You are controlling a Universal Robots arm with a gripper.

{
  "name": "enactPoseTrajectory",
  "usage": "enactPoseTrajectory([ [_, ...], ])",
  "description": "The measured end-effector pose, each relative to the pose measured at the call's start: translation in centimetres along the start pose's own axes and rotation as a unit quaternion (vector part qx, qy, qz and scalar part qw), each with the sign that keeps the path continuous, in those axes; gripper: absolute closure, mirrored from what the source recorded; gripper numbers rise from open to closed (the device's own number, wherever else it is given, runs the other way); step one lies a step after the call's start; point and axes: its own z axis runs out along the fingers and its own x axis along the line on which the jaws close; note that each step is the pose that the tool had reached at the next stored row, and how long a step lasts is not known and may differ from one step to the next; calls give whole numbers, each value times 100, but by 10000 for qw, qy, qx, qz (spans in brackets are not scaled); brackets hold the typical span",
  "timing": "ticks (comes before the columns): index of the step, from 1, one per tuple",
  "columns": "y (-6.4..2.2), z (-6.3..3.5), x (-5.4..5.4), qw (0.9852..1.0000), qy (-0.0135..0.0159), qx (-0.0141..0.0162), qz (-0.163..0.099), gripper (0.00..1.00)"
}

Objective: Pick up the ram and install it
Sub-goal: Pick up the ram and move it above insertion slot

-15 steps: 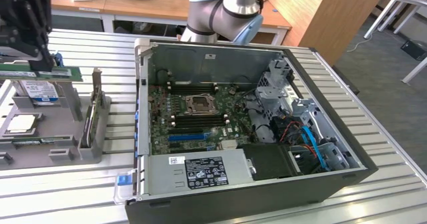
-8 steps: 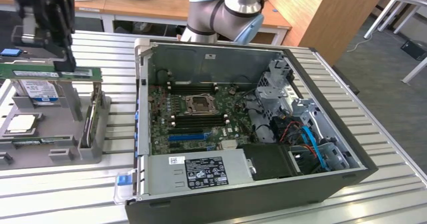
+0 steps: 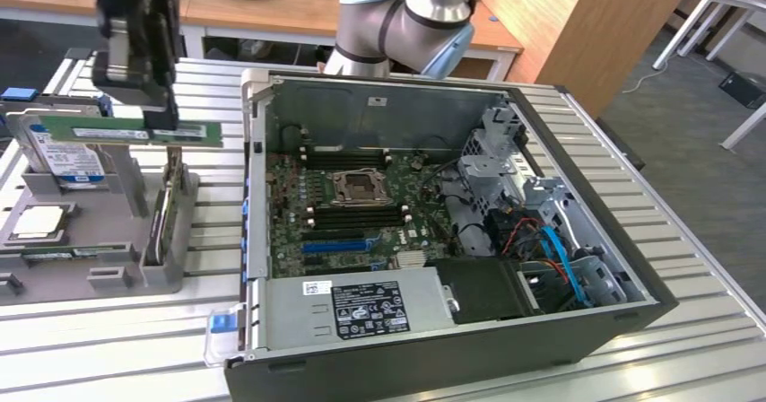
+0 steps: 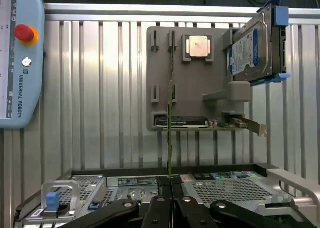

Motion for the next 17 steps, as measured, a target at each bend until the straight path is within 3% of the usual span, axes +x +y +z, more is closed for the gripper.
enactPoseTrajectory([
  [17,-745,-21,-29,10000,-2,-3,-29,88],
])
